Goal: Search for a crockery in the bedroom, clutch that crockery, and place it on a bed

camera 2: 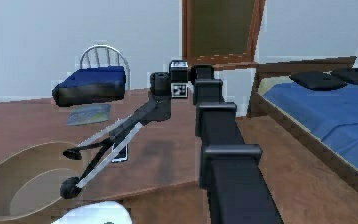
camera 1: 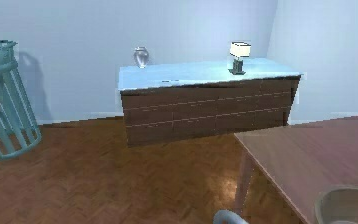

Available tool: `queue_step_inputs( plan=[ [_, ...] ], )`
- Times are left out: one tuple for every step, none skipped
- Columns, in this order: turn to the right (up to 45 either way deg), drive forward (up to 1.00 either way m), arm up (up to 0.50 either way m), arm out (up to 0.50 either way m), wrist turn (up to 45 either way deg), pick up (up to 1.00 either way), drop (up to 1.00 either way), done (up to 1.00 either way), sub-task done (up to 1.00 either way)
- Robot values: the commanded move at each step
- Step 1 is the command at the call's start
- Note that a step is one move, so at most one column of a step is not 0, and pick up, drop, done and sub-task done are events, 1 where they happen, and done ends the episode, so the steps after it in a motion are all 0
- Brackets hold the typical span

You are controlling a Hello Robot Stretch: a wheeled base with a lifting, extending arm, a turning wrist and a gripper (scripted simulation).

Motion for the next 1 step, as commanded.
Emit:
queue_step_inputs(
  plan=[
    [0.0,0.00,0.00,0.00,-15.0,0.00,0.00,0.00,0.00]
  ],
)
